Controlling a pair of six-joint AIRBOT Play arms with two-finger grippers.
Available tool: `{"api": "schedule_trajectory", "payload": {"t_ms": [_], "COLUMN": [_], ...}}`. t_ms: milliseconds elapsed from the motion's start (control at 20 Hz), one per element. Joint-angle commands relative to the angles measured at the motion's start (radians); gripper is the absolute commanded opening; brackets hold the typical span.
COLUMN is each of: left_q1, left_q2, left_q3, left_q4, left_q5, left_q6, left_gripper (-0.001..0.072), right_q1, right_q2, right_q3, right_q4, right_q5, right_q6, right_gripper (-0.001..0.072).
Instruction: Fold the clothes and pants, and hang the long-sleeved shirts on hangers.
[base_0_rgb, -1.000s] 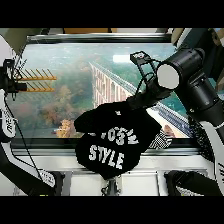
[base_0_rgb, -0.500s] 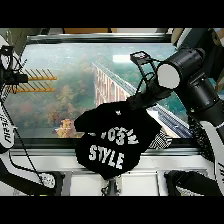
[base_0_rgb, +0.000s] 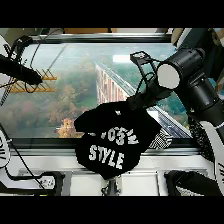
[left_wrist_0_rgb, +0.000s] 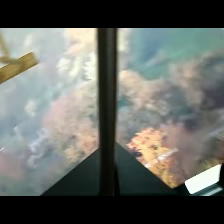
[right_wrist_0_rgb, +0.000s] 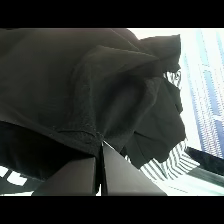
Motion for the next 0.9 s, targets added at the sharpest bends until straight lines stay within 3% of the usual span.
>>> {"api": "schedule_trajectory", "payload": {"t_ms": [0, 100, 300, 400, 700, 850], "left_q1": [-0.002, -0.002, 0.0, 0.019, 0.071, 0.048], "left_q2": [0.061, 0.1, 0.214, 0.28, 0.409, 0.431], "left_q3": [-0.003, -0.019, -0.158, -0.263, -0.484, -0.497], "left_q4": [-0.204, -0.209, -0.213, -0.213, -0.241, -0.239], "left_q5": [-0.235, -0.216, -0.216, -0.216, -0.234, -0.235], "left_q6": [0.117, 0.135, 0.495, 0.605, 0.706, 0.705], "left_gripper": [0.0014, 0.0013, 0.0012, 0.0012, 0.0012, 0.0012], "right_q1": [0.0, 0.0, 0.0, 0.0, 0.0, 0.0], "right_q2": [0.0, 0.0, 0.0, 0.0, -0.002, -0.003], "right_q3": [0.0, 0.0, 0.0, 0.0, 0.0, 0.0], "right_q4": [0.0, 0.0, 0.0, 0.0, 0.0, 0.0], "right_q5": [0.0, 0.0, 0.0, 0.0, 0.0, -0.002], "right_q6": [0.0, 0.0, 0.001, 0.0, 0.0, 0.001], "right_gripper": [0.0015, 0.0015, 0.0015, 0.0015, 0.0015, 0.0016]}}
